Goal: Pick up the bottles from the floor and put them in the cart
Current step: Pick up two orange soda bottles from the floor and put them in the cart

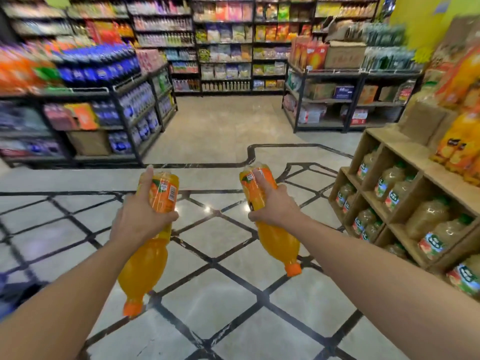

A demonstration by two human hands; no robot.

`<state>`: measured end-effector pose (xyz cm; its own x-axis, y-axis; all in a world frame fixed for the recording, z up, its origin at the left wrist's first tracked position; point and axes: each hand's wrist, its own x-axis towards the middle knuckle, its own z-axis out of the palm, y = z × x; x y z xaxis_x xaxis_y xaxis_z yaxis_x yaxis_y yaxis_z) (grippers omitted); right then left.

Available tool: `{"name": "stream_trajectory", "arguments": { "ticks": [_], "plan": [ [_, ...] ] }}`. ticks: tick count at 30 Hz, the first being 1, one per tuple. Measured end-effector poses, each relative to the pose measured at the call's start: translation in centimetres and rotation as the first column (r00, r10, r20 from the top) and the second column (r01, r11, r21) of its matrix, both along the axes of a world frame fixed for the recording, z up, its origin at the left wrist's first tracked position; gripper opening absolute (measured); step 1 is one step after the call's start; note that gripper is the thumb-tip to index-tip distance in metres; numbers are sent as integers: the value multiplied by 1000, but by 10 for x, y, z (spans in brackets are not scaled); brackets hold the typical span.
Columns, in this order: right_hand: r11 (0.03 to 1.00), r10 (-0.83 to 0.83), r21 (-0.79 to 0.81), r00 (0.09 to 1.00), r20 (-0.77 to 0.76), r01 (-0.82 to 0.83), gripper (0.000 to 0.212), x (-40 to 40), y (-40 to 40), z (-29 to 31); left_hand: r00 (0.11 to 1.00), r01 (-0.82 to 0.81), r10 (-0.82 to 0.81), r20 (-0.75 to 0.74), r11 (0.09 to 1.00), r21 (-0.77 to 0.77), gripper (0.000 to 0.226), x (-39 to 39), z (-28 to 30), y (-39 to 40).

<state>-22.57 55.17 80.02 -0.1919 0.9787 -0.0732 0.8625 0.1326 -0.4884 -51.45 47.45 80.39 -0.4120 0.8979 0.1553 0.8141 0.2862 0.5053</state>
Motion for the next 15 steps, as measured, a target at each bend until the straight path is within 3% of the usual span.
{"name": "stream_trajectory", "arguments": {
  "ticks": [8,15],
  "plan": [
    [951,285,108,957,50,-289,118,-93,-8,147,960,-278,278,22,960,36,124,-50,130,-100],
    [845,518,140,855,25,-516,116,-202,-81,184,802,-597,595,44,802,24,120,-98,162,-245]
  ]
}}
